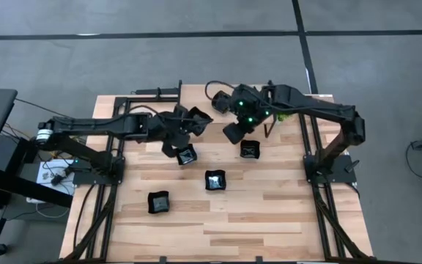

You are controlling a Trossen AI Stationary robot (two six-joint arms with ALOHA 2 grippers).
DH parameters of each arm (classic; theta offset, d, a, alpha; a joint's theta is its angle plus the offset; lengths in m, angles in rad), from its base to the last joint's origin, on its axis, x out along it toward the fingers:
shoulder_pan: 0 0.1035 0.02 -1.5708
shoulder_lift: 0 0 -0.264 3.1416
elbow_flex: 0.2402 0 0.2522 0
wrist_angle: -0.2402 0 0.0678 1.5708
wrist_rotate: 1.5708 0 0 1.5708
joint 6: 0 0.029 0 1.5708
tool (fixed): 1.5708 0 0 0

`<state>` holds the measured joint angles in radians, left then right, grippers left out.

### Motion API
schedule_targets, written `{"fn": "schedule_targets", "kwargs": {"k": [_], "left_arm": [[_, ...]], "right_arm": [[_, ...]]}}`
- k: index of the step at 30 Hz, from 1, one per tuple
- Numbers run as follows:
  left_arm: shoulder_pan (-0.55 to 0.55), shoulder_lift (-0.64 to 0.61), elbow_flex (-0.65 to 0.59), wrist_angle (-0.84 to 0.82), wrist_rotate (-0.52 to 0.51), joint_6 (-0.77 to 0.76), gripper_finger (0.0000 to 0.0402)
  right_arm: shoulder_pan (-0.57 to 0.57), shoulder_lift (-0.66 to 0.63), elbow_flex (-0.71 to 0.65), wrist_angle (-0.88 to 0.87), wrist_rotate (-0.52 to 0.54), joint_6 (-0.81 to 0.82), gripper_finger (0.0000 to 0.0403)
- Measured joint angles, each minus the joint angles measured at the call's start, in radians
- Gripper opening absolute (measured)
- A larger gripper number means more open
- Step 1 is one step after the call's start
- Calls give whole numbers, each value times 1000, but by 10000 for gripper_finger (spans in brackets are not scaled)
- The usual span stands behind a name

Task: Pick & Place Mini shaped plates
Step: Put the distorted square plate on top of the shelf

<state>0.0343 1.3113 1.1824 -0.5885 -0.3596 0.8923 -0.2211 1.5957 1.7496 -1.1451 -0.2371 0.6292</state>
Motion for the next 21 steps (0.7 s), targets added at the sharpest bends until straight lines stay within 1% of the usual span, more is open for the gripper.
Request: {"fn": "schedule_targets", "kwargs": {"k": [3,8,13,16,21], "left_arm": [[53,0,0,0,15,117,8],[169,7,0,13,103,205,8],[238,47,0,50,155,236,9],[274,86,0,62,159,296,8],[328,134,0,80,170,308,10]], "right_arm": [[36,-2,0,-31,37,38,93],[93,-6,0,-45,73,52,93],[130,-6,0,-44,110,53,93],[138,-6,0,-40,112,71,93],[149,-6,0,-29,111,79,93]]}}
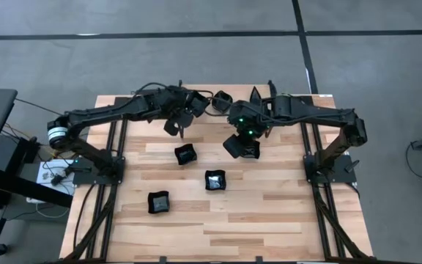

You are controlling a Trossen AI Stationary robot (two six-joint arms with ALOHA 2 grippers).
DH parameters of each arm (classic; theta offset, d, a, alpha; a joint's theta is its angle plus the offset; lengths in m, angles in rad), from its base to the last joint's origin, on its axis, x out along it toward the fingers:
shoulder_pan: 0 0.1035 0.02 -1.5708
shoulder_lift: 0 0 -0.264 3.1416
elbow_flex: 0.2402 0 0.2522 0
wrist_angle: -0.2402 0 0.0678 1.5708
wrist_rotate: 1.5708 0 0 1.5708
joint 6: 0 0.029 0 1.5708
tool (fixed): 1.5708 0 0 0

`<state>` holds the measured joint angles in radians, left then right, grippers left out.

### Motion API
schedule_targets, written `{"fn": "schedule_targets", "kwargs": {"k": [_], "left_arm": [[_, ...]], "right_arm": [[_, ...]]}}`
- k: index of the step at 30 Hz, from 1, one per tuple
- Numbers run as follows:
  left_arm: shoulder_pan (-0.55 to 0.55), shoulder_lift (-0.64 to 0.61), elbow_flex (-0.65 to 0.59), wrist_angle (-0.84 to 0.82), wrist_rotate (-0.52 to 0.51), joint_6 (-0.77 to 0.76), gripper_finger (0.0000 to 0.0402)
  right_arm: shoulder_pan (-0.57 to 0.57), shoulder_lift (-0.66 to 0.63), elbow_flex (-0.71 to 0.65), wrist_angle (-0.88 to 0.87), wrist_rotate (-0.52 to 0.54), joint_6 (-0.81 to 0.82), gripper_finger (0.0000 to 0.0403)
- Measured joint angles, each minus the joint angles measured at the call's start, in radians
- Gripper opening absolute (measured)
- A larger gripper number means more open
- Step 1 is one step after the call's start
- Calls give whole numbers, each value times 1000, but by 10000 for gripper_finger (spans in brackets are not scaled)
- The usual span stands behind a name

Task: Pick & Place Mini shaped plates
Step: Put the distorted square plate on top of the shelf

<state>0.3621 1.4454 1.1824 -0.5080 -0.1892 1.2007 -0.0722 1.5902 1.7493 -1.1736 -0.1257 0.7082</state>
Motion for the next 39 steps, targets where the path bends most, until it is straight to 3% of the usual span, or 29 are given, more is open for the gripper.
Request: {"fn": "schedule_targets", "kwargs": {"k": [9,39], "left_arm": [[75,19,0,7,46,52,10],[89,37,0,19,137,23,8]], "right_arm": [[6,0,0,2,-2,-1,93],[6,1,0,8,-3,-10,93]]}}
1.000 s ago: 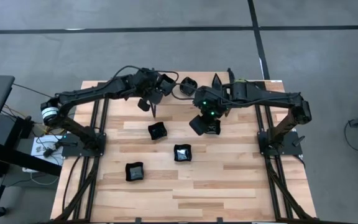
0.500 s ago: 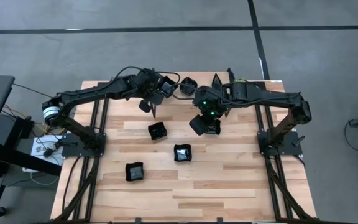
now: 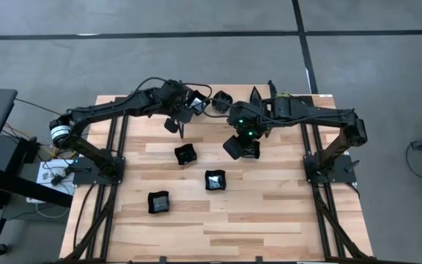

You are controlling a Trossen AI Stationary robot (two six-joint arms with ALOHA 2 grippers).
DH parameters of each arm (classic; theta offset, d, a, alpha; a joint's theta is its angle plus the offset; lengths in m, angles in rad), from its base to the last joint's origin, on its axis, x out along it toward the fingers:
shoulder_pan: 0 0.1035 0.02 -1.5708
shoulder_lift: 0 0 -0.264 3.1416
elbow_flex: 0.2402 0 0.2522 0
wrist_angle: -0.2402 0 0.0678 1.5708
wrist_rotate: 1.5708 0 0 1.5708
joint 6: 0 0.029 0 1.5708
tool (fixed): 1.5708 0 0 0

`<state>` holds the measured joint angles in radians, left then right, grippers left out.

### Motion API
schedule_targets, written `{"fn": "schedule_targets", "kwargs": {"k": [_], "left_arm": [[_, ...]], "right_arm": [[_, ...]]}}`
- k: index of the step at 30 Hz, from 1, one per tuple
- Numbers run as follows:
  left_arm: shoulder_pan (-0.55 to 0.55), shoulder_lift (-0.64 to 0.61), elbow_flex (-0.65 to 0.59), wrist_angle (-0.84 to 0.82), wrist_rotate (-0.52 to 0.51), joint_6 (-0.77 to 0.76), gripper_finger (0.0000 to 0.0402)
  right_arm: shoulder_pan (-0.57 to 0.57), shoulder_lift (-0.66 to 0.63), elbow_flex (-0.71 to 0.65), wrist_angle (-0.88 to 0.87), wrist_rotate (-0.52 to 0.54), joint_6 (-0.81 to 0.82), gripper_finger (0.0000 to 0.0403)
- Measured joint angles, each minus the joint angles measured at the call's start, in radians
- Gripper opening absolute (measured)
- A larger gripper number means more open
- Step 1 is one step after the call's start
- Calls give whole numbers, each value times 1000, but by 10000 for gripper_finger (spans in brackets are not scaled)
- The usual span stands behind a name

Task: Pick & Place Mini shaped plates
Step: Put the distorted square plate on top of the shelf

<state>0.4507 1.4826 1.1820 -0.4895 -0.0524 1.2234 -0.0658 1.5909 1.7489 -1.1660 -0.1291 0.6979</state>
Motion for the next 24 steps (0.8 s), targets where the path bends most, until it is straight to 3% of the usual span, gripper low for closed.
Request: {"fn": "schedule_targets", "kwargs": {"k": [24], "left_arm": [[10,0,0,-2,-7,-57,18]], "right_arm": [[0,0,0,0,-2,0,93]]}}
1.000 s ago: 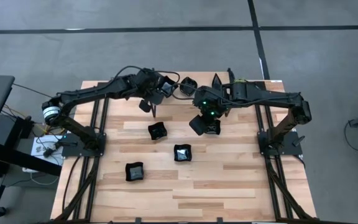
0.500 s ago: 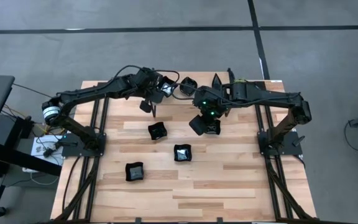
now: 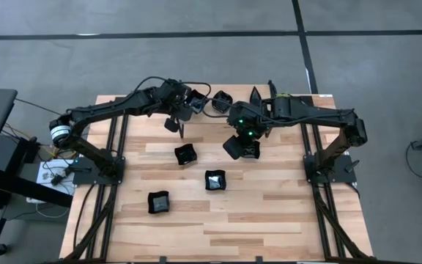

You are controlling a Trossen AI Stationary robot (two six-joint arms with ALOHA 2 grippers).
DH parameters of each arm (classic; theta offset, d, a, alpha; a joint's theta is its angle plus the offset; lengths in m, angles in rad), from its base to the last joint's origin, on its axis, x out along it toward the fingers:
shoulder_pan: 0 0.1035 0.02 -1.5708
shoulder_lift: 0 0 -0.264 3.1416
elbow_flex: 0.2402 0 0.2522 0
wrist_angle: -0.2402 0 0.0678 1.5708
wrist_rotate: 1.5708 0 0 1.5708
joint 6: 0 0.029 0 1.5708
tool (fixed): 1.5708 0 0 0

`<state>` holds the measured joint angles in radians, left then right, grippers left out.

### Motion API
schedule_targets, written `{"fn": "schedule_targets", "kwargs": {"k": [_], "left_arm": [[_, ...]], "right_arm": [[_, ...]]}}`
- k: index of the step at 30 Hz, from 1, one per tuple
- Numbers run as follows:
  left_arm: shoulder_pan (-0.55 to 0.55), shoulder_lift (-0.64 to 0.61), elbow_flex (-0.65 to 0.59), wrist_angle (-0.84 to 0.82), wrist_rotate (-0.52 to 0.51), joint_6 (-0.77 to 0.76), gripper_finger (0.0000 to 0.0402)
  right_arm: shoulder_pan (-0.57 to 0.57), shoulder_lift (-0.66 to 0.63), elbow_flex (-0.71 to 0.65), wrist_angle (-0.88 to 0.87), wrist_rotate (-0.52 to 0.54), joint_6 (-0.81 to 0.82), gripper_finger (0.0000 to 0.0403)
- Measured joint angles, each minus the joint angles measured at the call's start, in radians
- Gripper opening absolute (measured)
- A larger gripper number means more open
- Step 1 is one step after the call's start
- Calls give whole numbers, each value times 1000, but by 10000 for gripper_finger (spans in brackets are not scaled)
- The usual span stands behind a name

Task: Pick & Place Mini shaped plates
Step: Put the distorted square plate on top of the shelf

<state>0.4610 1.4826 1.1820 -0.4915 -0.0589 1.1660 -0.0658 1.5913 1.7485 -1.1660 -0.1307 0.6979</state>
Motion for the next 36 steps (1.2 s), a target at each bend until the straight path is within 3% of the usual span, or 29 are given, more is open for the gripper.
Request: {"fn": "schedule_targets", "kwargs": {"k": [8,25,36], "left_arm": [[0,0,0,0,4,0,27],[-5,0,0,0,4,-5,98],[11,0,0,7,-41,-4,104]], "right_arm": [[0,0,0,0,0,0,93],[0,0,0,0,-2,0,93],[0,0,0,0,-2,0,93]]}}
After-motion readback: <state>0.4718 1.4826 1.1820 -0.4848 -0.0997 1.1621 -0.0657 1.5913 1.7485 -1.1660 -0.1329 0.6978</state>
